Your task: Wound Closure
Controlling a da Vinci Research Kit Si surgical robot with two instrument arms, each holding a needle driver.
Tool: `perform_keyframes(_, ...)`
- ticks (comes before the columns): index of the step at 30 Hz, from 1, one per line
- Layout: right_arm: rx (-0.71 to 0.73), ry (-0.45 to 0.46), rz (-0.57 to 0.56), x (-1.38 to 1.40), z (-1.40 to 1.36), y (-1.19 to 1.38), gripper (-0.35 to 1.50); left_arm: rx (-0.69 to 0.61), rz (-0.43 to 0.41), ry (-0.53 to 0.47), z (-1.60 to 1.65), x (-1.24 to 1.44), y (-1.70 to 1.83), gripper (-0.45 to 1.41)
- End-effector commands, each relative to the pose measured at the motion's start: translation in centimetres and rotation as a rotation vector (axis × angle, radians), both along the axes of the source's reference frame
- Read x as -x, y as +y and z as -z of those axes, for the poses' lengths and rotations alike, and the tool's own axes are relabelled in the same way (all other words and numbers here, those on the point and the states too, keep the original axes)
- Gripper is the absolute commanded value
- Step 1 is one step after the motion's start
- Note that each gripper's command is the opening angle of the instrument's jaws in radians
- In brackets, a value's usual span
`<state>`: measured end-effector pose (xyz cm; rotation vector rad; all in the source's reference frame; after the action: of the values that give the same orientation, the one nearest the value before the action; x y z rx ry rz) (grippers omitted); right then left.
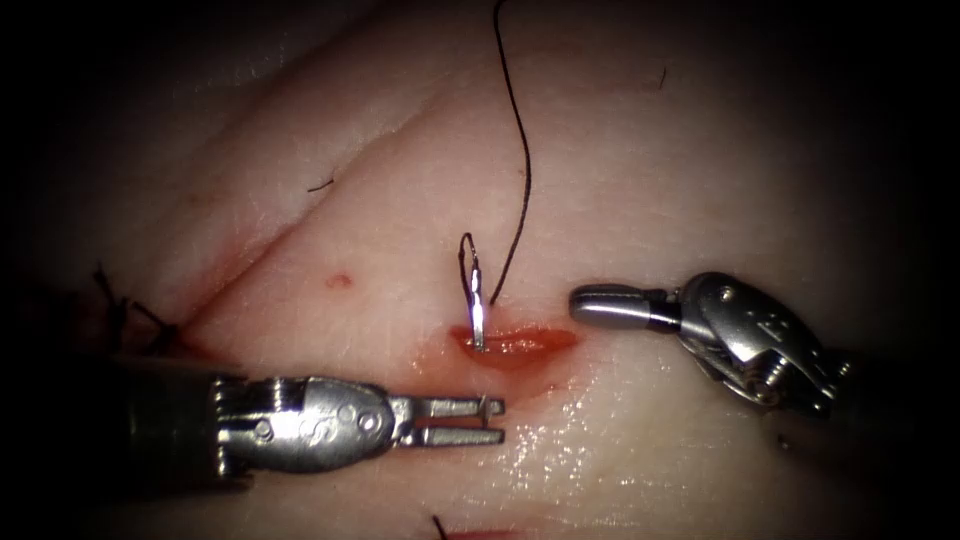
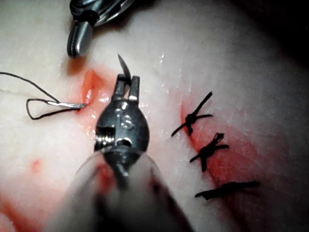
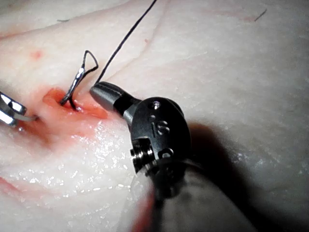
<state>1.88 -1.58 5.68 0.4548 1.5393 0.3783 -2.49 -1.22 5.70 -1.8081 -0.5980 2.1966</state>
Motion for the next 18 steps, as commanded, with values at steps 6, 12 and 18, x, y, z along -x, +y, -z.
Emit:
perform_keyframes(6, 0.069, 0.013, 0.085, -0.26, 0.14, -0.34, 0.78, -0.138, 0.005, -0.145, 0.26, -0.04, -0.08, -0.45)
perform_keyframes(12, 0.173, 0.012, 0.123, -0.36, 0.3, -0.48, 0.99, -0.199, 0.004, -0.225, 0.55, -0.17, -0.1, -0.45)
perform_keyframes(18, 0.288, -0.029, 0.117, -0.49, 0.4, -0.52, 0.89, -0.292, 0.018, -0.29, 0.77, -0.25, -0.18, -0.45)
